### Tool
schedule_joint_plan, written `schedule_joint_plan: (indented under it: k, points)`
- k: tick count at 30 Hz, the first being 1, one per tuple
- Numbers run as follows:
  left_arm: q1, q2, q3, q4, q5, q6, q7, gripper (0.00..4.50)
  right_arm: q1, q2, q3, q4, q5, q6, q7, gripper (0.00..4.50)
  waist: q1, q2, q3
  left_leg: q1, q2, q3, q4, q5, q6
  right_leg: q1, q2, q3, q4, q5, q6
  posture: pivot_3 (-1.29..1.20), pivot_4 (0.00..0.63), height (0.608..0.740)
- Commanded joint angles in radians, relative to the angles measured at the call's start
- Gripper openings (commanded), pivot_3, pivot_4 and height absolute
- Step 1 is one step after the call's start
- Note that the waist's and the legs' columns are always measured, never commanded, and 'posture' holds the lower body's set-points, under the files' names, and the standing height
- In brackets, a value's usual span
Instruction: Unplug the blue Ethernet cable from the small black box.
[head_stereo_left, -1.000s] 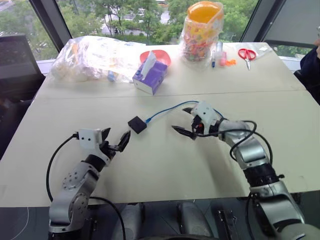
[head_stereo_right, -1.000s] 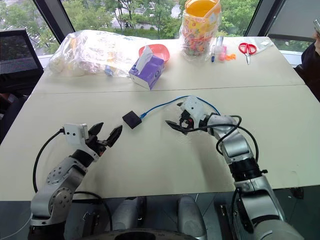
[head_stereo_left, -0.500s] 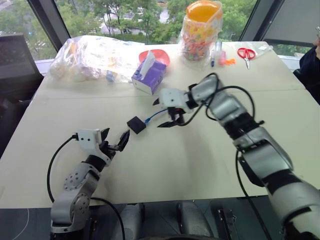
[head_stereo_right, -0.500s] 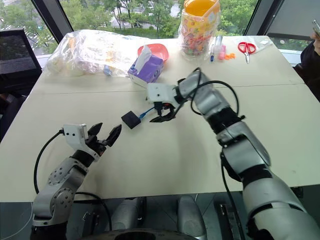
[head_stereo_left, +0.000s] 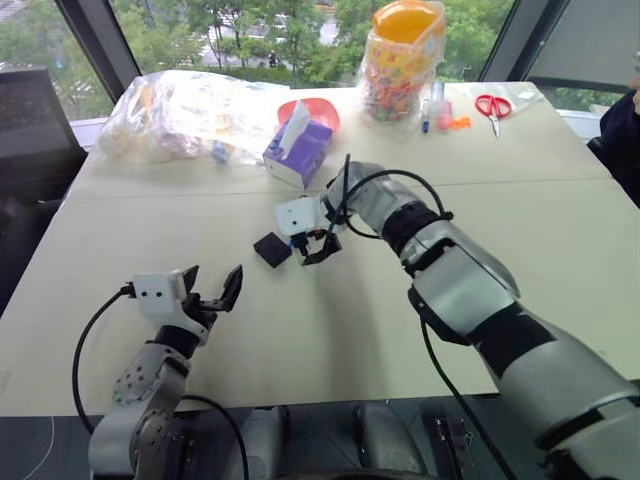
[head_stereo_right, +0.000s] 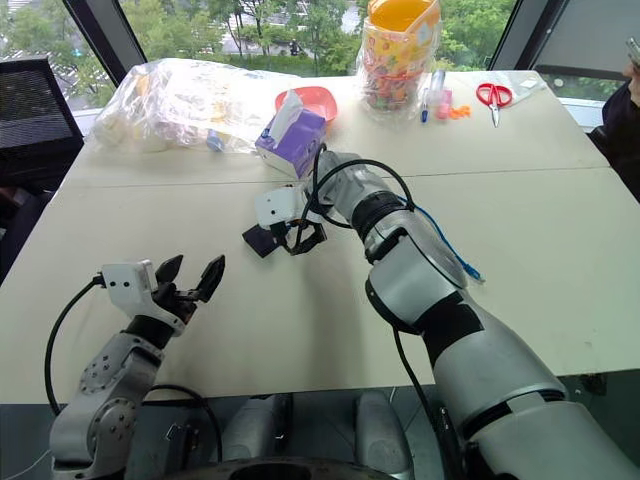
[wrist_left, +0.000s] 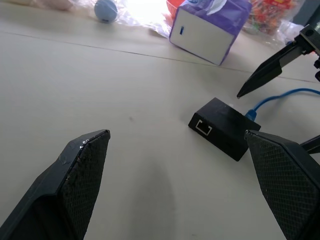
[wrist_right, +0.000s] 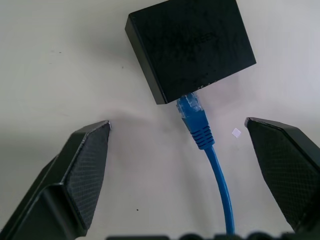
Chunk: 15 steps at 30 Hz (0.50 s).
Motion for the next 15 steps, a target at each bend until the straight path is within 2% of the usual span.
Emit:
schedule_joint_plan:
  k: [1,6,7,9,11,15]
  points:
    - [0.015,-0.008,0.013,-0.051,0.011,-0.034,0.015,4.50,-0.030,0.018,-0.004,0.017,-0.043,0.044,-0.031,4.47,-0.004,0.000,0.000,0.000,0.000,0.000,0.000,0.000,0.000,0.000,0.000,0.000,0.000,0.000,0.000,0.00,0.150,0.726]
    - [0.034,-0.022,0.011,-0.064,0.023,-0.050,0.029,4.50,-0.036,0.040,0.000,0.029,-0.087,0.089,-0.045,4.47,-0.005,0.000,0.000,0.001,0.000,0.000,0.000,0.000,0.000,0.000,0.000,0.000,0.001,0.000,0.000,0.00,0.150,0.726]
    - [0.039,-0.026,0.010,-0.068,0.026,-0.054,0.033,4.50,-0.033,0.046,0.001,0.031,-0.094,0.098,-0.054,4.24,-0.005,0.000,0.000,0.001,0.000,0.000,0.000,0.000,0.000,0.000,0.000,0.000,0.001,0.000,0.000,0.00,0.150,0.726]
    - [0.048,-0.032,0.008,-0.073,0.029,-0.061,0.039,4.50,-0.030,0.055,0.001,0.034,-0.107,0.110,-0.067,3.60,-0.006,0.000,0.000,0.001,0.000,0.000,0.000,0.000,0.000,0.001,0.000,0.000,0.001,0.000,0.000,0.00,0.150,0.726]
    - [0.058,-0.035,0.008,-0.079,0.032,-0.066,0.042,4.50,-0.025,0.069,-0.005,0.036,-0.113,0.125,-0.062,2.75,-0.006,0.000,0.000,0.001,0.000,0.000,0.000,0.000,0.000,0.001,0.000,0.000,0.001,0.000,0.000,0.00,0.150,0.726]
    - [0.075,-0.035,0.018,-0.097,0.035,-0.069,0.050,4.50,-0.009,0.094,-0.012,0.040,-0.127,0.155,-0.077,0.63,-0.009,0.000,0.000,0.001,0.000,0.000,0.000,0.001,-0.001,0.000,0.001,0.000,0.003,0.000,-0.001,0.00,0.150,0.726]
